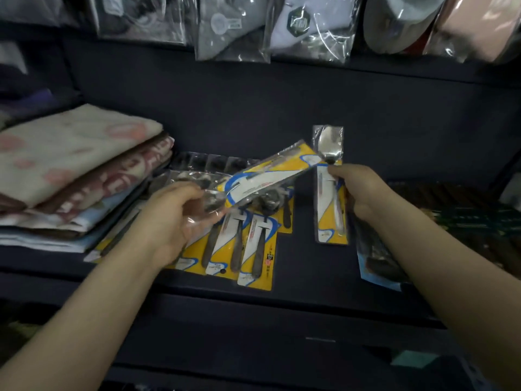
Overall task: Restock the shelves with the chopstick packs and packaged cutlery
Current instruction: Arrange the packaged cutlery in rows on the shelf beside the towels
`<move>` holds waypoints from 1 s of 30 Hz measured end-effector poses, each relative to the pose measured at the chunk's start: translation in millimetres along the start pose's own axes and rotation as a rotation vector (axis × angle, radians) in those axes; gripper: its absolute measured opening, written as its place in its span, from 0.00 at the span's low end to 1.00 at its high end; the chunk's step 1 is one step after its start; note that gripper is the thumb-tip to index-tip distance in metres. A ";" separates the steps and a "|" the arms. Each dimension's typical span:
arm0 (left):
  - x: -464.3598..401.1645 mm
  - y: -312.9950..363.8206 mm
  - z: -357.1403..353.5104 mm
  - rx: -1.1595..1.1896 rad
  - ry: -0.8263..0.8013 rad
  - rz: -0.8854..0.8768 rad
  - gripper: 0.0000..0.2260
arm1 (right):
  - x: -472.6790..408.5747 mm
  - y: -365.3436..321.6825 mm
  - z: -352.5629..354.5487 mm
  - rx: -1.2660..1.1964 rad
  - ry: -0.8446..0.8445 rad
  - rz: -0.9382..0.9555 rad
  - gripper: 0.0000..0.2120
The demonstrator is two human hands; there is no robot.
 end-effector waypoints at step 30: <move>33.7 -41.7 -52.9 -0.467 -0.347 0.078 0.14 | -34.7 -5.2 -27.4 0.476 -0.090 0.131 0.13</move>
Point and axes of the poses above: each hand's wrist, its own x-axis away from the middle knuckle, its own z-axis out of the back of the hand, y = z × x, the point moved 5 cm from there along -x, towards the middle knuckle, and after that the axes turned 13 degrees about -y, right-handed, at the moved point
